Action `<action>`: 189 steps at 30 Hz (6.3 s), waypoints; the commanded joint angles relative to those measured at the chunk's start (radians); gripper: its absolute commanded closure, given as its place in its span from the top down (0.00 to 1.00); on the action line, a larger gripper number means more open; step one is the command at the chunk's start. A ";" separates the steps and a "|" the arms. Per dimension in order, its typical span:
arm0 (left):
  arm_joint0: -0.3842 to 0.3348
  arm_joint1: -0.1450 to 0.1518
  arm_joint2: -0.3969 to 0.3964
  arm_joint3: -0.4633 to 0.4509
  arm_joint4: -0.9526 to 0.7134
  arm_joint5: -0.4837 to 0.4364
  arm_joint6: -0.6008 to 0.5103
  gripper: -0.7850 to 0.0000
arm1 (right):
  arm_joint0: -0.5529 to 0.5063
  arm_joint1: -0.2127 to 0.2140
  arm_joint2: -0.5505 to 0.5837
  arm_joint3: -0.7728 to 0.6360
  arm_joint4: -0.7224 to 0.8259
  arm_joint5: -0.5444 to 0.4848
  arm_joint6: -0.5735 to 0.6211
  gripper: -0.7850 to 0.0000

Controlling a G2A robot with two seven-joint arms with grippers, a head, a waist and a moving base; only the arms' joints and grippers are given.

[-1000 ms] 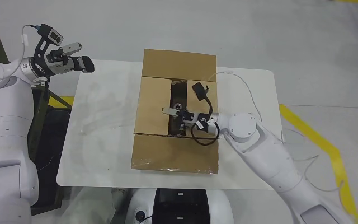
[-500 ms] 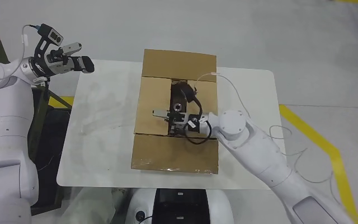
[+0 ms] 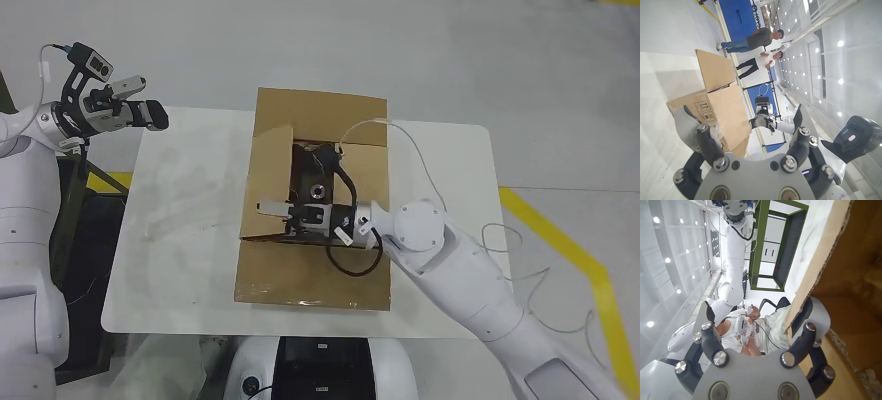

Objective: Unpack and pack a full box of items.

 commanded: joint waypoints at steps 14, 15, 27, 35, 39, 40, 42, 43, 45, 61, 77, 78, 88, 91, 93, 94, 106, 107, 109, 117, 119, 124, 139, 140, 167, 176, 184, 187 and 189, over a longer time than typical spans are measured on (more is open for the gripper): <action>0.017 0.001 -0.011 -0.070 -0.039 0.028 0.031 1.00 | 0.090 -0.076 -0.127 0.055 -0.077 -0.065 -0.140 1.00; 0.022 0.003 -0.017 -0.089 -0.050 0.041 0.028 1.00 | 0.096 -0.081 -0.133 0.061 -0.081 -0.066 -0.142 1.00; 0.034 -0.001 0.028 -0.237 -0.099 0.123 0.031 1.00 | 0.154 -0.143 -0.206 0.139 -0.111 -0.085 -0.169 1.00; 0.017 -0.020 0.115 -0.239 -0.127 0.144 0.000 1.00 | 0.188 -0.193 -0.251 0.217 -0.106 -0.100 -0.175 1.00; 0.009 -0.024 0.145 -0.210 -0.087 0.129 0.030 1.00 | 0.198 -0.211 -0.258 0.243 -0.105 -0.109 -0.172 1.00; 0.006 -0.026 0.155 -0.197 -0.061 0.120 0.055 1.00 | 0.197 -0.214 -0.256 0.246 -0.104 -0.112 -0.171 1.00; -0.001 -0.031 0.178 -0.171 -0.039 0.121 0.075 1.00 | 0.192 -0.216 -0.251 0.246 -0.107 -0.114 -0.165 1.00; -0.007 -0.033 0.189 -0.153 -0.032 0.125 0.079 1.00 | 0.188 -0.216 -0.246 0.244 -0.110 -0.114 -0.163 1.00; -0.022 -0.038 0.207 -0.119 -0.021 0.127 0.087 1.00 | 0.175 -0.214 -0.234 0.236 -0.114 -0.116 -0.156 1.00; -0.067 -0.056 0.282 0.040 0.070 0.086 0.112 1.00 | -0.111 -0.103 0.064 -0.035 -0.220 -0.073 -0.115 1.00; -0.080 -0.093 0.367 0.123 0.093 0.096 0.160 1.00 | -0.347 -0.037 0.282 -0.229 -0.273 -0.062 -0.071 1.00; -0.082 -0.096 0.373 0.126 0.097 0.093 0.166 1.00 | -0.358 -0.035 0.290 -0.237 -0.277 -0.063 -0.071 1.00; -0.107 -0.116 0.399 0.157 0.096 0.063 0.180 1.00 | -0.407 -0.021 0.326 -0.249 -0.272 -0.069 -0.053 1.00; -0.115 -0.110 0.375 0.154 0.072 0.053 0.150 1.00 | -0.414 -0.017 0.332 -0.247 -0.268 -0.083 -0.046 1.00; -0.120 -0.103 0.353 0.141 0.051 0.055 0.126 1.00 | -0.417 -0.016 0.335 -0.248 -0.264 -0.087 -0.042 1.00; -0.119 -0.099 0.342 0.130 0.039 0.059 0.113 1.00 | -0.420 -0.015 0.338 -0.249 -0.264 -0.088 -0.041 1.00; -0.061 -0.069 0.286 -0.096 0.048 0.121 0.087 1.00 | -0.536 0.015 0.420 -0.336 -0.277 -0.071 0.011 1.00; -0.058 -0.069 0.288 -0.114 0.056 0.131 0.094 1.00 | -0.545 0.017 0.427 -0.342 -0.277 -0.070 0.013 1.00; -0.052 -0.068 0.294 -0.147 0.071 0.149 0.109 1.00 | -0.563 0.021 0.438 -0.353 -0.274 -0.072 0.020 1.00; -0.032 -0.075 0.328 -0.283 0.090 0.197 0.151 1.00 | -0.611 0.034 0.465 -0.385 -0.260 -0.082 0.049 1.00; -0.024 -0.076 0.332 -0.313 0.093 0.203 0.168 1.00 | -0.616 0.037 0.467 -0.387 -0.257 -0.080 0.054 1.00; -0.010 -0.077 0.340 -0.356 0.115 0.230 0.228 1.00 | -0.617 0.039 0.465 -0.385 -0.245 -0.076 0.062 1.00; -0.010 -0.077 0.340 -0.356 0.115 0.230 0.228 1.00 | -0.617 0.039 0.465 -0.385 -0.245 -0.076 0.062 1.00; -0.010 -0.077 0.340 -0.356 0.115 0.230 0.228 1.00 | -0.617 0.039 0.465 -0.385 -0.245 -0.076 0.062 1.00; -0.120 -0.155 0.650 -0.594 0.337 0.487 0.370 1.00 | -0.830 0.075 0.509 -0.517 -0.241 -0.096 0.035 1.00; -0.154 -0.210 0.776 -0.536 0.372 0.496 0.440 1.00 | -0.843 0.083 0.494 -0.506 -0.237 -0.111 0.026 1.00; -0.152 -0.246 0.828 -0.480 0.429 0.424 0.561 1.00 | -0.851 0.089 0.487 -0.502 -0.238 -0.128 0.012 1.00; -0.142 -0.256 0.837 -0.459 0.428 0.385 0.575 1.00 | -0.852 0.091 0.485 -0.499 -0.237 -0.133 0.011 1.00; -0.141 -0.262 0.840 -0.441 0.426 0.370 0.584 1.00 | -0.851 0.093 0.483 -0.495 -0.234 -0.135 0.011 1.00</action>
